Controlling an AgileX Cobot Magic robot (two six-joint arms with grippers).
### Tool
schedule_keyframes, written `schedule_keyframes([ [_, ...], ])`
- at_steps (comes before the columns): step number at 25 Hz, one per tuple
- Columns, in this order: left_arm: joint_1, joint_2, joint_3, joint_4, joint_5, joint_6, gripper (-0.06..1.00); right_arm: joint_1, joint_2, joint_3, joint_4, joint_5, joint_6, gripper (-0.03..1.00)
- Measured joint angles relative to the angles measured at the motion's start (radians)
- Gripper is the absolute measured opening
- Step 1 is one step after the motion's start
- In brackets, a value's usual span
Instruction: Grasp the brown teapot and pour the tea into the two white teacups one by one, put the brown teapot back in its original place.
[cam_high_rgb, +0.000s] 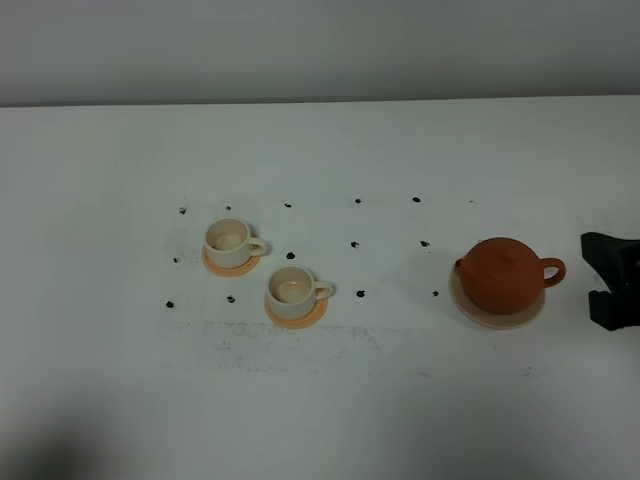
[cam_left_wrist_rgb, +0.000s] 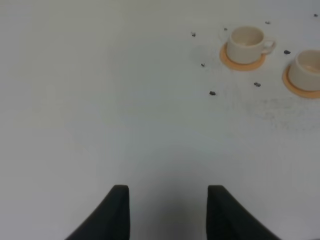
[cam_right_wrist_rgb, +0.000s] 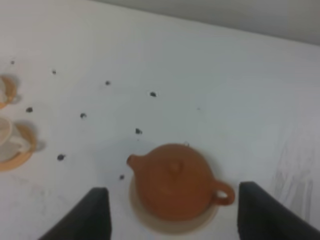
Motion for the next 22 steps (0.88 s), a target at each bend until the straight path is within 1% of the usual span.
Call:
schedule_keyframes([
  [4,0.0,0.0,0.0,0.0,0.0,0.0,0.37,0.0,-0.001,0.013,0.001,0.023,0.016,0.52],
  [9,0.0,0.0,0.0,0.0,0.0,0.0,0.37,0.0,-0.001,0.013,0.002,0.052,0.06,0.5],
  [14,0.0,0.0,0.0,0.0,0.0,0.0,0.37,0.004,-0.001,0.013,0.011,0.038,0.097,0.48],
  [18,0.0,0.0,0.0,0.0,0.0,0.0,0.37,0.062,-0.001,0.013,0.0,0.035,0.103,0.48],
  [22,0.0,0.0,0.0,0.0,0.0,0.0,0.37,0.139,-0.001,0.013,-0.073,0.039,0.103,0.48],
])
